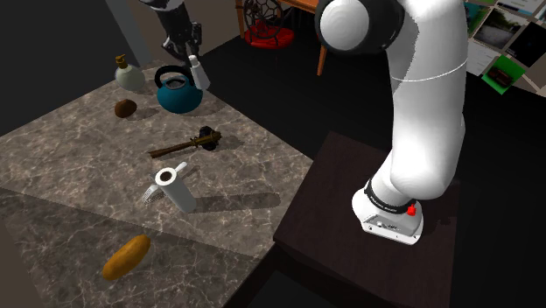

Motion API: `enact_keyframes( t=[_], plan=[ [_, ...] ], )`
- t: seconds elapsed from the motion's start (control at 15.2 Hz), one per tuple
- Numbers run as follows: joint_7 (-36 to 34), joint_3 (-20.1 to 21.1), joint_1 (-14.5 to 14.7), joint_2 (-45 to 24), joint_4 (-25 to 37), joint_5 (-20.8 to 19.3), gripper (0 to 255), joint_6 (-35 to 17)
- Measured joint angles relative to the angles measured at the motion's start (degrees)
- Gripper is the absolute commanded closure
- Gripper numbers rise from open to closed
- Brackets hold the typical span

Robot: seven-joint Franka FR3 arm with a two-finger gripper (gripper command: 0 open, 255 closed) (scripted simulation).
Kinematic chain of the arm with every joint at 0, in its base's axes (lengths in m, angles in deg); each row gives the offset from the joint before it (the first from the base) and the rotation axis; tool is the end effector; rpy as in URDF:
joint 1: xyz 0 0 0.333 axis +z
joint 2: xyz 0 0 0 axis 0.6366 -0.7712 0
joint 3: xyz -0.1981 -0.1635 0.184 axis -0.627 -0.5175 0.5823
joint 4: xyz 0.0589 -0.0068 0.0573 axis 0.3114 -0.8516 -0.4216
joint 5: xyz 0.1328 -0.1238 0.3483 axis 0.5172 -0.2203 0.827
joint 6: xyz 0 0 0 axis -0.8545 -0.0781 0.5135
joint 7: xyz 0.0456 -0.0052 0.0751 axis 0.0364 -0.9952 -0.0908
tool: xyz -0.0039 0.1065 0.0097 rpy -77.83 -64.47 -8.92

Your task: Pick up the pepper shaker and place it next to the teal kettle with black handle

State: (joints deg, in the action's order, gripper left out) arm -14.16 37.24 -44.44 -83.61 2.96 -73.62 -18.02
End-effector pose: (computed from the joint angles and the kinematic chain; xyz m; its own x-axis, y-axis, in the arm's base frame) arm 0.7032 -0.0160 0.4714 0.9935 -0.1123 -0.0178 -0.1102 -0.9895 0.0932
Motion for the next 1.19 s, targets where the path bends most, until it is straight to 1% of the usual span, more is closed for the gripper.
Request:
enact_keyframes(
  t=[0.07, 0.2, 0.33, 0.53, 0.79, 1.19],
  plan=[
    [0.9, -0.3, -0.3, -3.1, 4.6, -0.1, 255, 1.5],
    [2.1, -0.7, 0.0, -10.3, 16.8, -0.4, 255, 6.3],
    [2.5, -0.9, 0.1, -13.6, 21.3, -0.5, 255, 7.6],
    [2.5, -0.9, -0.2, -13.9, 19.7, -0.5, 255, 5.6],
    [2.1, -0.9, -0.5, -12.9, 14.8, -0.5, 255, 1.8],
    [1.5, -0.9, -0.7, -12.8, 10.0, -0.7, 255, -2.9]
  ],
)
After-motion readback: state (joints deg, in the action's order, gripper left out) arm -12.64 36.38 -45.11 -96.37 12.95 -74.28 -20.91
